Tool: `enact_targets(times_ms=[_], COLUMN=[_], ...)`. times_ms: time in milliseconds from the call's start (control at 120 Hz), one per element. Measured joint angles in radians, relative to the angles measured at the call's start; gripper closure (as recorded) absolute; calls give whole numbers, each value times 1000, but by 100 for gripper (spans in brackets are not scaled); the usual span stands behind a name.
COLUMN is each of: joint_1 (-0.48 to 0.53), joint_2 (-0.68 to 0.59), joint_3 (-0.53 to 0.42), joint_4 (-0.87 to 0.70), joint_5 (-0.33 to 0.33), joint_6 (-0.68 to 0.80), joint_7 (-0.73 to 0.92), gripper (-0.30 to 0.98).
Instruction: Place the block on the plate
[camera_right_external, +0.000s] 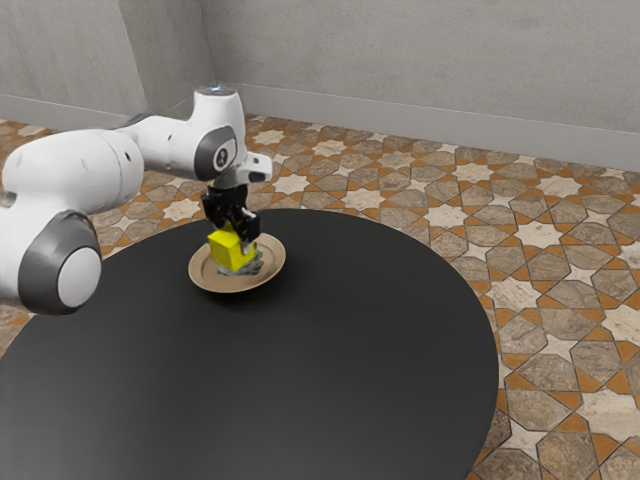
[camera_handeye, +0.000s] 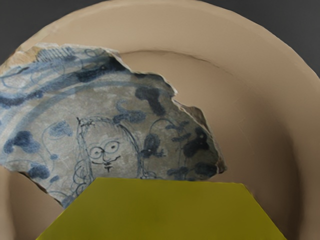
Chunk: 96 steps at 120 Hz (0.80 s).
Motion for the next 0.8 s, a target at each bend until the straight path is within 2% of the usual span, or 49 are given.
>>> enact_targets(times_ms=[108, 267, 475, 550, 658, 800], joint_1=[6, 8, 4, -12, -69, -166], joint_2=[26, 31, 0, -105, -379, -660], joint_3=[-1, 1, 5, 5, 0, -19], joint_4=[17, 32, 96, 28, -233, -451], joint_5=[-13, -23, -28, -48, -56, -18], joint_6=[-19, -42, -97, -120, -140, -177], joint_7=[5, 15, 29, 30, 8, -60], gripper=[26, 13, 5, 3, 2, 1])
